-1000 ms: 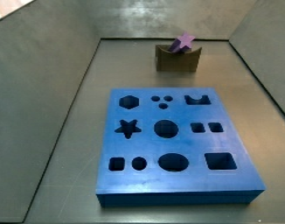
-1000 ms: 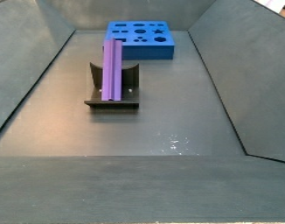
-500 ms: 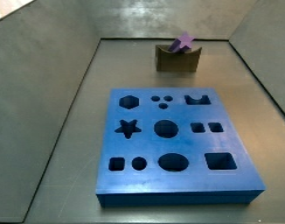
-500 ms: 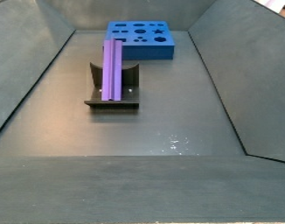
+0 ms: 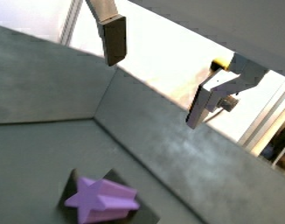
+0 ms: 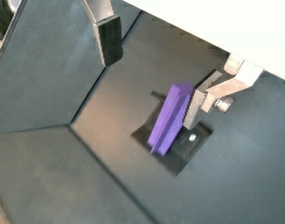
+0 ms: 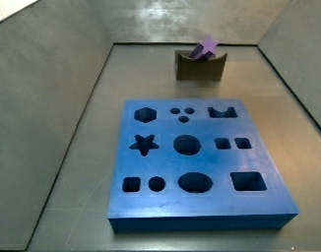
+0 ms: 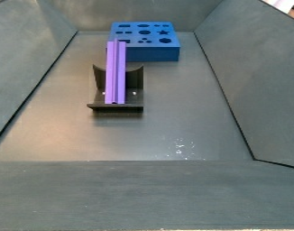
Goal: Pick up the star object. Move up. Place the star object on the fixture. Regrasp the star object. Move to above the board. Insert the star object.
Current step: Regrasp the star object.
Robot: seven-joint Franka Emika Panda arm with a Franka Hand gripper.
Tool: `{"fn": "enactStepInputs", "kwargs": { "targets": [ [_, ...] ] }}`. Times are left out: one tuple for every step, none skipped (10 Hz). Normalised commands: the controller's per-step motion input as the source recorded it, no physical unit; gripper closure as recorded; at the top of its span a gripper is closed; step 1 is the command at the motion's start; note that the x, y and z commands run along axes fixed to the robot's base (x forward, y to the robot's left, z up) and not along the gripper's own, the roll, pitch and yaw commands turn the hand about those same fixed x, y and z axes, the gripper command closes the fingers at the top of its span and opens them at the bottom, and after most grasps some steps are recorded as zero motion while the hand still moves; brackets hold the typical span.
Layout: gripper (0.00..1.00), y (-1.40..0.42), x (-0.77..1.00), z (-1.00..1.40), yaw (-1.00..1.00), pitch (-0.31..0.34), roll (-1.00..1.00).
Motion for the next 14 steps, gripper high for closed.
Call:
{"fn": "enactStepInputs", "kwargs": {
  "targets": [
    [0.0,-0.05,0.11,-0.01,0.22,0.2,0.79],
    [0.0,-0.06,0.11,-0.01,0.24,0.15,0.49],
    [0.0,-0.06,0.11,-0.01,0.24,0.129,0.37],
    [0.0,-0.04,0.1,0.0,0.24,0.078,0.23],
    [0.0,-0.04,0.09,0.0,0.23,0.037,0.19],
    [0.0,-0.05,0.09,-0.01,0.21,0.005,0.17],
    [0.0,0.04,0.04,-1.0,0.14,-0.051,0.15],
    [0.0,0.05,0.04,-1.0,0.11,-0.061,0.14],
    [0.0,0.04,0.05,-1.0,0.07,-0.095,0.12],
    [0.0,0.04,0.05,-1.0,0.05,-0.109,0.09],
    [0.0,0.04,0.05,-1.0,0.03,-0.113,0.07],
    [0.0,0.04,0.06,-1.0,0.0,-0.115,0.06],
    [0.0,0.03,0.06,-1.0,-0.02,-0.114,0.06],
    [0.0,0.03,0.06,-1.0,-0.04,-0.103,0.05]
  ]
}}
